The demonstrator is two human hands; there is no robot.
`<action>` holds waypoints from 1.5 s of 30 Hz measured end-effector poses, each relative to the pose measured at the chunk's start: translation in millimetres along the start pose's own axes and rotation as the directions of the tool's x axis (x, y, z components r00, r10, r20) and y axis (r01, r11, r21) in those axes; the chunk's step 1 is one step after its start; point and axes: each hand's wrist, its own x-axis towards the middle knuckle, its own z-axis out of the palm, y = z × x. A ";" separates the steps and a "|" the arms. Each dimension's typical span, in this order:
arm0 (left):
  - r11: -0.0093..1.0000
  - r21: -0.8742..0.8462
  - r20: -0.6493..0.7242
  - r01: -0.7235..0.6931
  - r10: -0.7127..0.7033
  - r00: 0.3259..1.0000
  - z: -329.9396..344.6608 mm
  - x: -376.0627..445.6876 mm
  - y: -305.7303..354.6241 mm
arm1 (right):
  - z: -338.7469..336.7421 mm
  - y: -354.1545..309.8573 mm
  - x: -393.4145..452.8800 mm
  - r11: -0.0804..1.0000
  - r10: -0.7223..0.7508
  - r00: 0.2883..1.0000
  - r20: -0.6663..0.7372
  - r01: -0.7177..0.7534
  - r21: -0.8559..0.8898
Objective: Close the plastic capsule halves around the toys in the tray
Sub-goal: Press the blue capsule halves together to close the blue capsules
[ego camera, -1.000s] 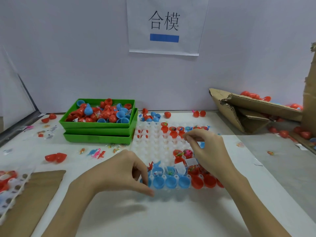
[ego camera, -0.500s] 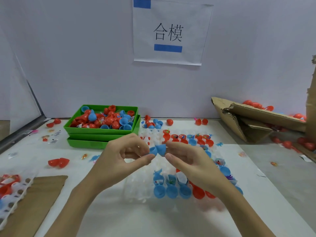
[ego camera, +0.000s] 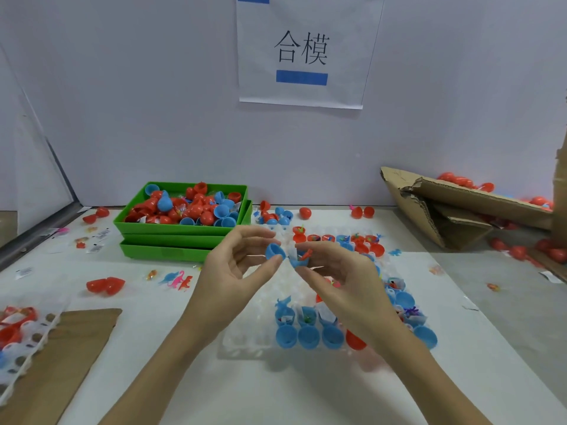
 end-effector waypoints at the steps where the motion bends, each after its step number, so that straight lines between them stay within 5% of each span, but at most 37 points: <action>1: 1.000 0.004 0.000 -0.012 0.012 1.000 2.0 -1.0 -0.1 | 1.5 -0.3 -1.1 0.998 -0.047 0.999 -0.015 0.046 -0.052; 8: 0.985 0.148 -0.067 -0.087 0.097 0.993 16.8 -9.2 -1.8 | 8.5 -2.4 -4.6 0.939 -0.240 0.971 -0.011 0.230 -0.255; 21: 0.991 -0.056 -0.146 0.119 -0.126 0.981 6.5 -1.9 -1.8 | 18.7 -2.8 -6.0 0.968 -0.214 0.970 -0.114 0.195 -0.156; 29: 0.988 -0.092 -0.096 0.124 -0.133 0.986 14.9 -6.4 -2.4 | 18.7 4.6 -7.4 0.952 -0.232 0.970 -0.077 0.210 -0.224; 45: 0.940 -0.221 -0.020 0.259 -0.270 0.963 9.1 -0.3 -4.0 | 12.9 -0.5 -6.5 0.995 -0.090 0.996 0.007 0.090 0.047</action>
